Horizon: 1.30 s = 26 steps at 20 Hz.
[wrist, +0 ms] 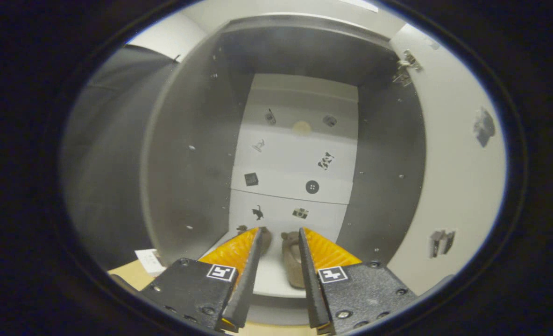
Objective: Open the shoe cabinet door, grab the shoes and put them into the shoe cabinet, then close the shoe cabinet door.
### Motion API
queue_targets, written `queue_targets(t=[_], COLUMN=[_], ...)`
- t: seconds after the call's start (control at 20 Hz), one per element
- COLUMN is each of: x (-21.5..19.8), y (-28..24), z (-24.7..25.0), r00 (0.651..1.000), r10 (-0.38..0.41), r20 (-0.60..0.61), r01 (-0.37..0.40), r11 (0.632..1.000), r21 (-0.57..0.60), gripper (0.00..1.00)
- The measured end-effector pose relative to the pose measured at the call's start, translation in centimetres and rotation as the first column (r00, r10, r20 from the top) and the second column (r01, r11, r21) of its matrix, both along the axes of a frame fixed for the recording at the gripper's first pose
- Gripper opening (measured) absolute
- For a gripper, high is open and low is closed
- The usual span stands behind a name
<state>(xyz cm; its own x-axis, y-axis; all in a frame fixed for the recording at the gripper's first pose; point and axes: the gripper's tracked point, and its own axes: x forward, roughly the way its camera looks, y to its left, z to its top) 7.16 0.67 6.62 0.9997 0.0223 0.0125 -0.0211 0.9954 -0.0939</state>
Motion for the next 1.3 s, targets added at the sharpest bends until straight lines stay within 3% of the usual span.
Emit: queue_targets(t=[0.2, 0.4, 0.85, 1.0, 1.1, 1.15, 1.3], x=[-8.5, -16.6, -30.3, -34.4, -36.8, -37.7, -39.6], y=[0.3, -1.0, -4.3, -6.0, -6.4, -7.5, -13.2], z=[1.3, 1.3, 1.8, 1.2, 0.7, 0.5, 2.1], r00=[0.997, 0.998, 0.996, 0.989, 0.971, 0.97, 0.992], r10=[0.048, 0.028, 0.086, 0.141, 0.229, 0.233, 0.127], r20=[0.054, 0.058, 0.018, -0.033, -0.066, -0.073, -0.011], r01=[-0.046, -0.025, -0.086, -0.141, -0.227, -0.229, -0.127], r11=[0.998, 0.998, 0.996, 0.99, 0.973, 0.971, 0.991], r21=[-0.038, -0.055, -0.008, 0.013, 0.046, 0.06, 0.035], gripper=[0.68, 1.0, 1.0, 1.0, 1.0, 1.0, 1.0])
